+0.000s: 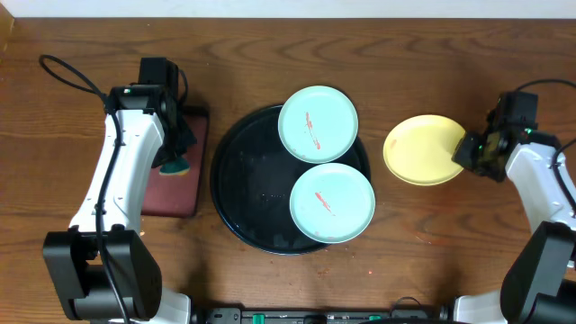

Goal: Clean dirty plates on tray and stack at the side
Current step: 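Place the yellow plate on the table right of the tray, then drag the lower pale green plate toward the tray center with right gripper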

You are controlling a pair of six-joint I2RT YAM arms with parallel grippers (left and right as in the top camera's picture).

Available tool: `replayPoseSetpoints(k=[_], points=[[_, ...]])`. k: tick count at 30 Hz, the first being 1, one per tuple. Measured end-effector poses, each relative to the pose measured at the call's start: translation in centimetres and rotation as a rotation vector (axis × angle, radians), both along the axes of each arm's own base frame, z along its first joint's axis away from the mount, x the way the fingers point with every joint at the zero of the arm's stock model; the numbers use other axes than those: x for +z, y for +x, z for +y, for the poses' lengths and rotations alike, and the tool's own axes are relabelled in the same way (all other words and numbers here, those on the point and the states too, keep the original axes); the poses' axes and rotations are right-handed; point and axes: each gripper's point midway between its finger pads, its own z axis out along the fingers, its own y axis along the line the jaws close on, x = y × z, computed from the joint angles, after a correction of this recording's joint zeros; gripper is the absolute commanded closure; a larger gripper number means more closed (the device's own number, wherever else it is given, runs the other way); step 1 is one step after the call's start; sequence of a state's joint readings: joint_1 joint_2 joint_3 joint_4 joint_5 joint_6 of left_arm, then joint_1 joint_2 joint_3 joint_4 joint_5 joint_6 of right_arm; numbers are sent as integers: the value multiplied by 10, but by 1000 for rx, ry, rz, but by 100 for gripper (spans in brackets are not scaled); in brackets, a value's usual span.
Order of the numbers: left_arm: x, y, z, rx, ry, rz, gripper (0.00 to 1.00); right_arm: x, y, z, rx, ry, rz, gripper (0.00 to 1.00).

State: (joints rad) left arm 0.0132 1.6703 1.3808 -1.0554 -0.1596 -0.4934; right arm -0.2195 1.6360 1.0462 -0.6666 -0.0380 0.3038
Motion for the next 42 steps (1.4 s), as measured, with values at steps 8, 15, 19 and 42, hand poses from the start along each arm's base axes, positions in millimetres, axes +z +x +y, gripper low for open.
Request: replayPoseSetpoints(k=[8, 15, 19, 42], points=[[1, 4, 0, 0, 0, -16, 93, -7, -2, 3, 2, 14, -1, 58], [1, 5, 0, 0, 1, -19, 93, 3, -12, 18, 55, 87, 53, 55], [1, 6, 0, 0, 0, -25, 93, 36, 6, 39, 159, 126, 9, 53], [1, 7, 0, 0, 0, -31, 92, -10, -53, 195, 655, 201, 158, 61]])
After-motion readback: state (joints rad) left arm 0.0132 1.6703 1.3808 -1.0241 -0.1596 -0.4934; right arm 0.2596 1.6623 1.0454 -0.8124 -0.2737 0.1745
